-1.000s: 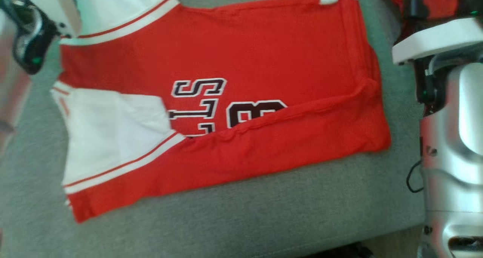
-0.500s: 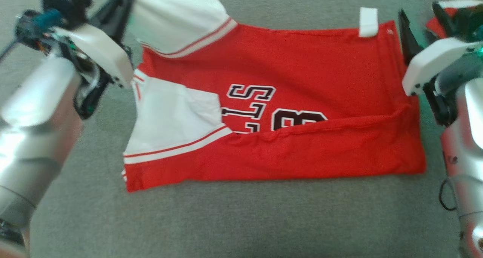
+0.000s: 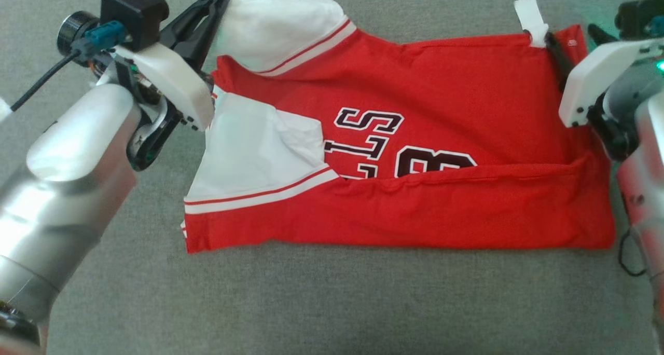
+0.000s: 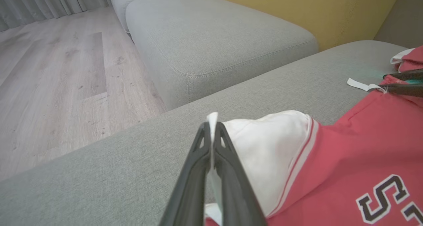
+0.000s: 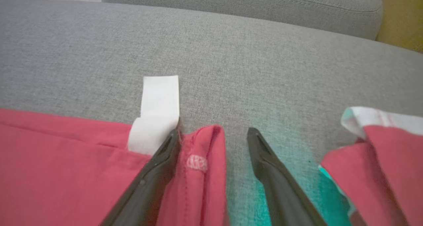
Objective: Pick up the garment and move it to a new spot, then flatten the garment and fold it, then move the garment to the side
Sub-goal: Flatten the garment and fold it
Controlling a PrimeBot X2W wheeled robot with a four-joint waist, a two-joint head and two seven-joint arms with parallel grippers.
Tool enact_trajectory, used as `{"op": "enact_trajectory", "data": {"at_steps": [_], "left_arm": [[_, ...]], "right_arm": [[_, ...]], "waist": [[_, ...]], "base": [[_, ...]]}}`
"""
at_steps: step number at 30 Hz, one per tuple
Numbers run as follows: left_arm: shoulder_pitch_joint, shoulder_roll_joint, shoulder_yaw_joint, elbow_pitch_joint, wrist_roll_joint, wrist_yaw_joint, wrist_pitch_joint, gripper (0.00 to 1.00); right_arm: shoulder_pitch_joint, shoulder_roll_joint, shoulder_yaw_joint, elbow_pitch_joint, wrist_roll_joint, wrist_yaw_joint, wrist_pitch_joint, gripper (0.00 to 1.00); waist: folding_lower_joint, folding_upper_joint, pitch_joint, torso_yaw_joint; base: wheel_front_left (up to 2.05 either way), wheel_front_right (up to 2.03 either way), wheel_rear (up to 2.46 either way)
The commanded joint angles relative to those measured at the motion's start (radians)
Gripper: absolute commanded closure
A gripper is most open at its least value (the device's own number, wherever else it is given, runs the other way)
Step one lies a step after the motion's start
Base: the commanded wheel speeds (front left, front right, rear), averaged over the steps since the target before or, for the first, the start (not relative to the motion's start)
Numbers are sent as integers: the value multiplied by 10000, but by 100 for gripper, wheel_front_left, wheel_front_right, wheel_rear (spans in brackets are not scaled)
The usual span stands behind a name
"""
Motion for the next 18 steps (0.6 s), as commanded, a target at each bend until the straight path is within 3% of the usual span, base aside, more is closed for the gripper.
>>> {"op": "enact_trajectory", "data": {"at_steps": [1, 6, 7, 8, 18], "left_arm": [[-547, 397, 325, -235, 63, 102, 21, 100], [-649, 424, 296, -194, 52, 113, 131, 100], [-669, 440, 299, -150, 50, 117, 139, 100], [-693, 456, 307, -100, 48, 123, 140, 100], [-1457, 765, 748, 747, 0, 236, -244, 100]], "right_arm": [[-267, -107, 276, -132, 167, -7, 62, 0], [-700, -207, 782, 381, 561, -7, 164, 0], [-779, -225, 877, 471, 631, -7, 187, 81], [-865, -253, 971, 540, 695, -7, 185, 100], [-2048, -53, 1372, 630, 1923, -7, -496, 100]], "waist": [[-1, 0, 115, 47], [-1, 0, 278, 50], [-1, 0, 292, 39], [-1, 0, 301, 26], [-1, 0, 519, -422]], "base": [[0, 0, 0], [0, 0, 0], [0, 0, 0], [0, 0, 0], [0, 0, 0]]}}
